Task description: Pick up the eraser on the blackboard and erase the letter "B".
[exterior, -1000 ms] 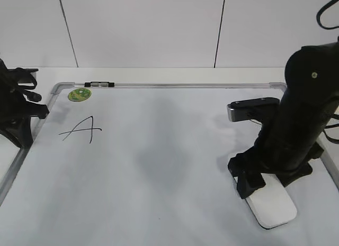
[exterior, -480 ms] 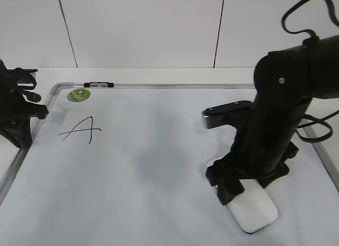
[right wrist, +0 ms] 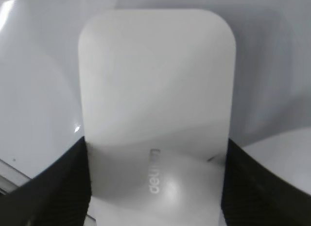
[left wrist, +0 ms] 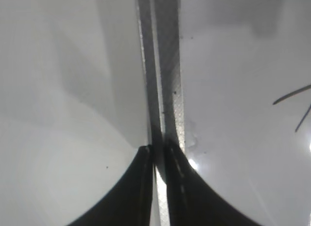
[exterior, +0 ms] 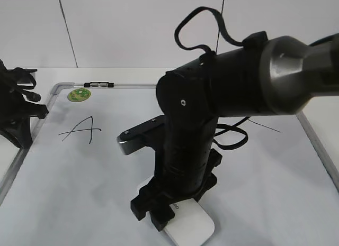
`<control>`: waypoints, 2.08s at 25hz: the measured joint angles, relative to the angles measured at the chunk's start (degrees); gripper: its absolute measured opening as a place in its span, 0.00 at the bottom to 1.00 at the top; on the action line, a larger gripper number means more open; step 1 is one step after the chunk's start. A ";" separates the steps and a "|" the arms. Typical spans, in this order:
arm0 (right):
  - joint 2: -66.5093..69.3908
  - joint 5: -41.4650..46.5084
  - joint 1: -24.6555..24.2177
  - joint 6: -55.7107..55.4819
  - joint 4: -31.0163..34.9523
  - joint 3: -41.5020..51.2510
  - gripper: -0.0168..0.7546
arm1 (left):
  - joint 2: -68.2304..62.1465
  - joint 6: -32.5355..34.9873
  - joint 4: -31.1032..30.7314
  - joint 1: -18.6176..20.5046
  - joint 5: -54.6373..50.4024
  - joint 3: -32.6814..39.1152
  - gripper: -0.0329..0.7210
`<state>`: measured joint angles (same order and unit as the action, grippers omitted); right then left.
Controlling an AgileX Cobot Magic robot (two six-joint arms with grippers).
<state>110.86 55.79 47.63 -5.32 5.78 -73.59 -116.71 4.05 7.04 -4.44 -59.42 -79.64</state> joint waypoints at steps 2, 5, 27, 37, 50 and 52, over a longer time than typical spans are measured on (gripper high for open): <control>0.65 0.84 0.78 0.00 -0.12 -0.74 0.71 | 0.00 0.00 0.00 0.00 0.00 0.00 0.11; 0.88 1.06 0.37 0.00 0.00 -0.97 0.71 | 0.00 0.00 0.00 0.00 0.00 0.00 0.11; -7.62 -5.64 -25.59 -0.94 3.07 13.63 0.71 | -0.13 0.00 0.63 0.00 0.00 0.00 0.11; -9.98 -5.27 -30.73 -0.94 0.34 16.01 0.71 | -0.13 0.00 1.67 0.00 -0.90 0.00 0.11; -9.85 -5.40 -26.15 1.84 0.98 15.31 0.71 | -0.13 0.00 1.45 0.00 -1.24 0.00 0.11; -9.21 -4.82 -23.55 1.93 1.11 13.86 0.71 | -0.13 0.00 1.35 0.00 -1.24 0.00 0.11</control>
<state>101.65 50.97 24.08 -3.39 6.89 -59.73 -116.84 4.05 8.39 -4.44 -60.66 -79.64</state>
